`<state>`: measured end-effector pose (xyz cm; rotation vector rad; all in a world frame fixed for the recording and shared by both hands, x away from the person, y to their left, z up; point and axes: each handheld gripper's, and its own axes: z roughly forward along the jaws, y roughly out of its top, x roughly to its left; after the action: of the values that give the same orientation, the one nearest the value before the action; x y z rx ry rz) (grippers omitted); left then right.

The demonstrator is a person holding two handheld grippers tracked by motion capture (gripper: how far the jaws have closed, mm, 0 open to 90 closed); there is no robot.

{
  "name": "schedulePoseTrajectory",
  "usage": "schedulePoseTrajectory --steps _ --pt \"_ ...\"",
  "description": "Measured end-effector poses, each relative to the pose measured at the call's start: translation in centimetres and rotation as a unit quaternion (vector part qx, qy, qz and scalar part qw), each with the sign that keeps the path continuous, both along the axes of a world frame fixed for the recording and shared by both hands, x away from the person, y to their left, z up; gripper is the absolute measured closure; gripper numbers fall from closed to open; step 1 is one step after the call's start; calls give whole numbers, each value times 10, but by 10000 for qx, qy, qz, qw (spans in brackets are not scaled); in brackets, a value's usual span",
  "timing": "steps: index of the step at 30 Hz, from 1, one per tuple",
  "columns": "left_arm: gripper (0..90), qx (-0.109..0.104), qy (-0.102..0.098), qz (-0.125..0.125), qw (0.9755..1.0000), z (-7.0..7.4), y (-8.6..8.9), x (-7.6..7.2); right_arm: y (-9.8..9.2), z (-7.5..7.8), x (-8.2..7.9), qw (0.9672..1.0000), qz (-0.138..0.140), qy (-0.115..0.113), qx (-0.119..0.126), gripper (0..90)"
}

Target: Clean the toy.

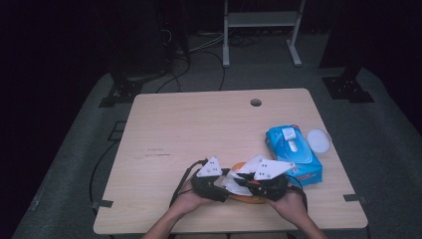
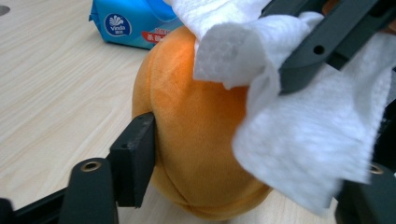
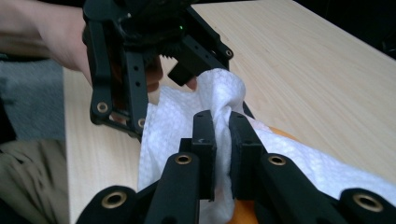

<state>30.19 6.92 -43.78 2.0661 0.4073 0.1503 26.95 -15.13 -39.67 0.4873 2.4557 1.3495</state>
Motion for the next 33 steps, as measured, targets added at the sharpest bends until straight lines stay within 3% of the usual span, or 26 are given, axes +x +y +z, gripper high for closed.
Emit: schedulePoseTrajectory --steps 2,6,9,11,13,17,22,28,30,33 --pt "340 -53 36 41 10000 -1 2 1 -5 2 3 10000 -54 31 60 819" --pt "331 -78 67 23 9999 -1 4 2 -33 3 13 9988 -437 106 192 818" --pt "242 -109 90 -12 9999 1 3 3 -47 0 16 9976 -592 236 280 818" --pt "171 -286 81 -33 9996 3 1 3 -45 -1 15 9976 -565 258 306 818" --pt "104 -412 43 -68 9991 5 0 3 -34 -3 13 9983 -340 305 360 817" --pt "179 -277 38 -60 9996 2 0 1 -15 -3 9 9997 -162 120 106 817" --pt "245 -241 164 16 9996 -1 5 5 -30 -3 14 9989 -336 258 185 817" --pt "215 -245 176 -31 9995 0 6 4 -49 -7 13 9971 -536 459 288 817" --pt "155 -321 99 -128 9994 6 5 5 -43 -6 10 9979 -405 419 295 816" --pt "106 -537 180 -232 9981 9 6 7 -33 -7 7 9980 -68 444 455 817"
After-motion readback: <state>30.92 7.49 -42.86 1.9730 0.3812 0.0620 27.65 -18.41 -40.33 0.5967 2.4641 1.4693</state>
